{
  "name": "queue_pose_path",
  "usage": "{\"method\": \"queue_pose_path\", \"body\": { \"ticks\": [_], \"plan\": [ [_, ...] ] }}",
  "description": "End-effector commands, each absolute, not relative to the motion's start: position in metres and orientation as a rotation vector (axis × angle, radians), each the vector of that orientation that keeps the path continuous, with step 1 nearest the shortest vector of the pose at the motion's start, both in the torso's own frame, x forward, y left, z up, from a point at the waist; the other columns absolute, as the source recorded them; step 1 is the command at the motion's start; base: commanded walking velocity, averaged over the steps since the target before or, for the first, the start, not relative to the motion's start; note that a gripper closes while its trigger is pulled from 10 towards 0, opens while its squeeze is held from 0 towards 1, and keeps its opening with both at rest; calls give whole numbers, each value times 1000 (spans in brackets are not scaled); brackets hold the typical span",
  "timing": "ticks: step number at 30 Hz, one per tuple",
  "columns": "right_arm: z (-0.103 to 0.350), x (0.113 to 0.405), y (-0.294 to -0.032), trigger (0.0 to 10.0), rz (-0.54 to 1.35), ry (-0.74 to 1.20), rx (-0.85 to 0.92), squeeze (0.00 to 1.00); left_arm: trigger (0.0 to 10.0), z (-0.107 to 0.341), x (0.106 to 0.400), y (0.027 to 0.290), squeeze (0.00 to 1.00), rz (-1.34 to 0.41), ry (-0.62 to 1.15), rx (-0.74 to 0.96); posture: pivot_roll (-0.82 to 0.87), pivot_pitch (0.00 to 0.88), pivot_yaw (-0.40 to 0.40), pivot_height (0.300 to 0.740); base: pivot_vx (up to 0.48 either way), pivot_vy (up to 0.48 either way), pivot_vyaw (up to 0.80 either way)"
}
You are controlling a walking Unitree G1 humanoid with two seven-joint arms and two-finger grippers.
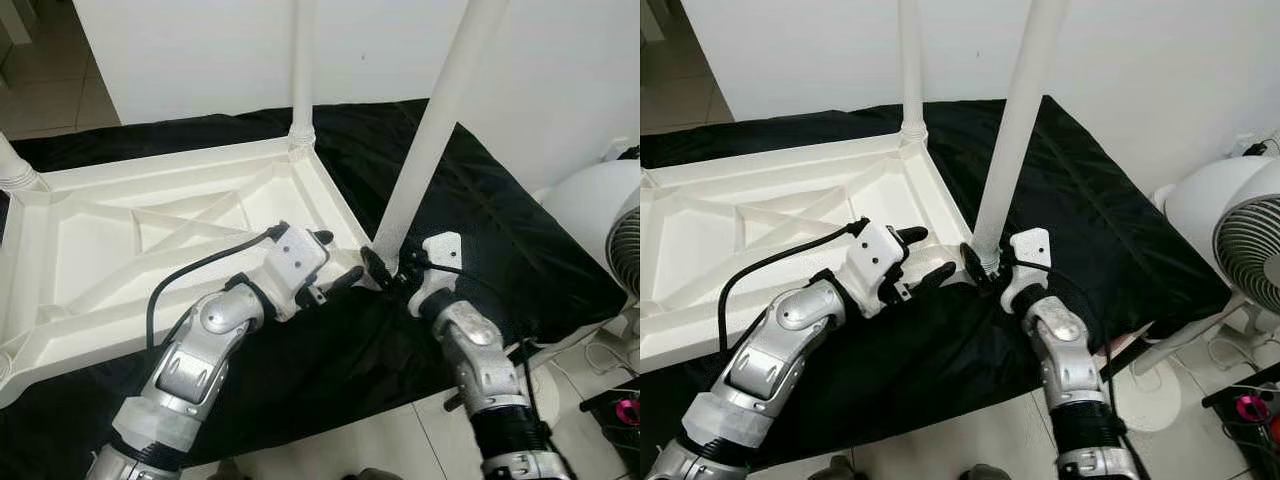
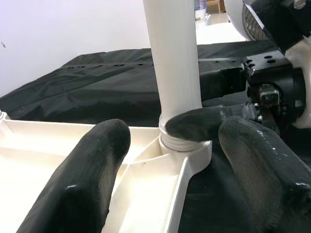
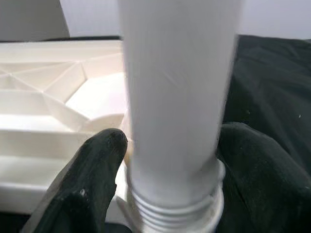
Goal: Building children table
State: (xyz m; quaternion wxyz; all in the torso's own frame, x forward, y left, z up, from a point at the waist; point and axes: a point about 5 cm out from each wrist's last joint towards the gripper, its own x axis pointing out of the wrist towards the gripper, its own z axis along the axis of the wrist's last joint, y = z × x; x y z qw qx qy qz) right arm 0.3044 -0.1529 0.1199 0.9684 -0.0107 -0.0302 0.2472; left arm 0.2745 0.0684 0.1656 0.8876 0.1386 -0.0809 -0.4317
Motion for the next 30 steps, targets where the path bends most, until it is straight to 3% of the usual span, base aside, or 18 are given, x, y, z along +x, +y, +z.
{"method": "queue_pose_path", "body": {
  "ticks": [1, 10, 18, 19, 20, 25, 26, 30],
  "plan": [
    [120, 308, -154, 10000, 570, -65, -51, 0, 10000, 161, 271, 67, 0, -960, -162, 342, -43, 0, -13, 740, 0, 0, 0],
    [120, 322, -156, 10000, 668, -44, -103, 0, 10000, 155, 267, 67, 0, -1015, -145, 397, -35, 0, 4, 740, 0, 0, 0],
    [116, 344, -138, 10000, 751, 7, -176, 0, 10000, 157, 270, 63, 0, -1031, -158, 418, -25, 0, 25, 740, 0, 0, 0],
    [116, 345, -138, 8863, 756, 7, -182, 0, 10000, 157, 270, 63, 0, -1032, -160, 420, -21, 0, 22, 740, 0, 0, 0],
    [116, 346, -136, 6235, 767, 11, -183, 0, 10000, 158, 270, 63, 0, -1032, -162, 423, -20, 0, 21, 740, 0, 0, 0],
    [116, 346, -136, 6235, 774, 14, -183, 0, 10000, 158, 270, 63, 0, -1032, -163, 425, -20, 0, 21, 740, 0, 0, 0],
    [115, 346, -136, 0, 781, 22, -177, 0, 10000, 158, 270, 64, 0, -1029, -164, 427, -13, 0, 13, 740, 0, 0, 0],
    [110, 344, -138, 0, 792, 40, -173, 0, 10000, 157, 270, 65, 0, -1023, -163, 427, -13, 0, 9, 740, 0, 0, 0]
  ]
}}
